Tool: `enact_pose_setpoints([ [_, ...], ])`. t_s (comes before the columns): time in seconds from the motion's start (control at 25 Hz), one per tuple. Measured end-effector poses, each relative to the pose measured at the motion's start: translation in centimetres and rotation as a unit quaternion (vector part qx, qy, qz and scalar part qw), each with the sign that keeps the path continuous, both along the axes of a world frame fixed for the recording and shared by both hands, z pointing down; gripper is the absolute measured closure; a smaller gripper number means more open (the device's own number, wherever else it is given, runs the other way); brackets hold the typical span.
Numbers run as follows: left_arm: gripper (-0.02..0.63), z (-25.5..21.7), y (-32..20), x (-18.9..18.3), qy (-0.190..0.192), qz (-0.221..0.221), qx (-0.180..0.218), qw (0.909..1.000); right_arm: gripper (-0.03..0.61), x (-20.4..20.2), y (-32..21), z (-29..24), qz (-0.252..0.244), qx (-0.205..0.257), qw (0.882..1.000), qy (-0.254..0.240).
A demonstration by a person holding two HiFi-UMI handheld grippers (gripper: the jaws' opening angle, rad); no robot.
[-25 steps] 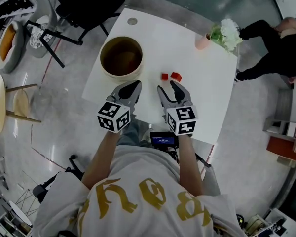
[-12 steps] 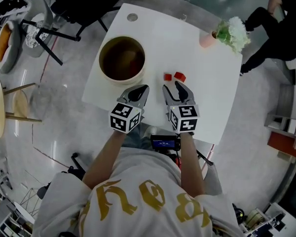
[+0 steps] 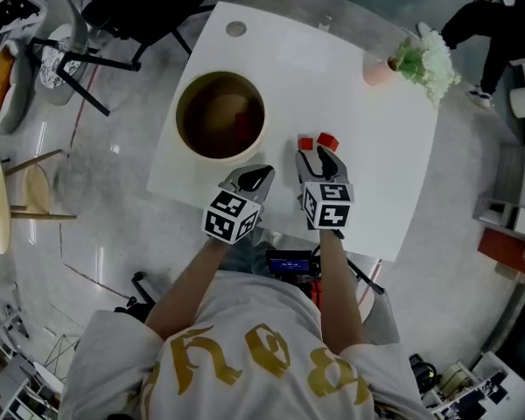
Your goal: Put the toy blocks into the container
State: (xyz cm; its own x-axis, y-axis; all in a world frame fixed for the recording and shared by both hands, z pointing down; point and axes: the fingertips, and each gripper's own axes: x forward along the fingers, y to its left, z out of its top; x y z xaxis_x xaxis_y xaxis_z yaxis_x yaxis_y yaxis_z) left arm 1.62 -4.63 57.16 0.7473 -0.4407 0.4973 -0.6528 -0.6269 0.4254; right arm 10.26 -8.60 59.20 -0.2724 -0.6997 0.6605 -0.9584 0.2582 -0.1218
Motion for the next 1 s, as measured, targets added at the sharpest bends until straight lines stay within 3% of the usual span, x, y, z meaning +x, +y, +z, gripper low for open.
enact_pose_setpoints([
  [0.28, 0.612, 0.8, -0.2, 0.6, 0.002, 0.023, -0.013, 0.9996, 0.362, 0.8, -0.8, 2.6, 0.045, -0.030, 0.998, -0.017],
  [0.72, 0.612, 1.7, -0.2, 0.7, 0.008, 0.034, -0.030, 0.9989, 0.375, 0.5, -1.3, 4.4, 0.053, -0.040, 0.998, -0.015],
  [0.8, 0.612, 1.8, -0.2, 0.7, 0.008, 0.035, -0.033, 0.9988, 0.407, 0.6, -1.4, 4.5, 0.057, -0.036, 0.998, -0.010],
  [1.0, 0.612, 1.8, -0.2, 0.6, 0.010, 0.037, -0.035, 0.9986, 0.408, 0.7, -1.8, 4.4, 0.061, -0.022, 0.998, -0.001],
])
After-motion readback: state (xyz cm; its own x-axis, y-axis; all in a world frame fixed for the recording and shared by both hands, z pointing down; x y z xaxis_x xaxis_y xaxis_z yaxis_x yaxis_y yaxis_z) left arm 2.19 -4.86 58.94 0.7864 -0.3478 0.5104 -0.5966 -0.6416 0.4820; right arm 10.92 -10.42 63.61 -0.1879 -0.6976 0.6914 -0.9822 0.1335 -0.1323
